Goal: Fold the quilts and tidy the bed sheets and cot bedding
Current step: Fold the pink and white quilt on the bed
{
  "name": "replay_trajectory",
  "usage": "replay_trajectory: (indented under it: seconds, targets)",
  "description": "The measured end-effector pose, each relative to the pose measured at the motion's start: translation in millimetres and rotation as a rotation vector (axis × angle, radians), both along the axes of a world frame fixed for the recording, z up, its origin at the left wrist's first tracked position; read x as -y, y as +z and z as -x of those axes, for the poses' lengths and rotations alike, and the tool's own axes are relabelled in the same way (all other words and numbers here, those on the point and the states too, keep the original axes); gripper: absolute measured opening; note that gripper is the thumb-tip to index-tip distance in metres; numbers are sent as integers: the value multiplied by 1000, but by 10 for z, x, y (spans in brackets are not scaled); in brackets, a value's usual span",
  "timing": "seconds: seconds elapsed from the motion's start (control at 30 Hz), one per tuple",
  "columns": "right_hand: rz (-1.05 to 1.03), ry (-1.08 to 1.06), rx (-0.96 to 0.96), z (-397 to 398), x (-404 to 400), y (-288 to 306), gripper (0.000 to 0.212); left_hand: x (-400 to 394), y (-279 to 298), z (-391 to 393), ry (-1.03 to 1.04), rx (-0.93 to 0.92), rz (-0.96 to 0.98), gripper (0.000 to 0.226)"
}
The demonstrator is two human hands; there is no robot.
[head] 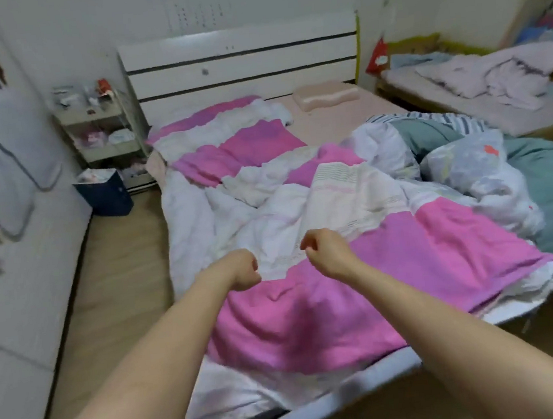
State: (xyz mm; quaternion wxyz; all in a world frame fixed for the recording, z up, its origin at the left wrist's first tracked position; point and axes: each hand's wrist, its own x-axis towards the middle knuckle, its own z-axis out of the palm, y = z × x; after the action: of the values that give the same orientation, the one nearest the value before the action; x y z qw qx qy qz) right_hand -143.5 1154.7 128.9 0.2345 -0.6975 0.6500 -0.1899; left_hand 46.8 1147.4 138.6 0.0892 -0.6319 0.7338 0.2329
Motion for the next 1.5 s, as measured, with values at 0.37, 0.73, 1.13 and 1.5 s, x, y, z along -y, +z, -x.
replay_trajectory:
  seconds: [0.37,0.73,1.13,1.5]
  targets:
    - [-330,387,-345,-2754,9,-1465,21,-158,-1400,-2884,291,-140,-167,21]
    - [-167,335,-911,-2701,239,-3009,101,417,-3207,-2585,643,-582,-261,47]
    - [-65,224,-558,-2498,740,-3124,33,784,-3882,-2336,982,-923,-316,71]
    - [116,468,-908,-2447,421,-3276,37,573,-4161,-2245,838,-620,-326,38]
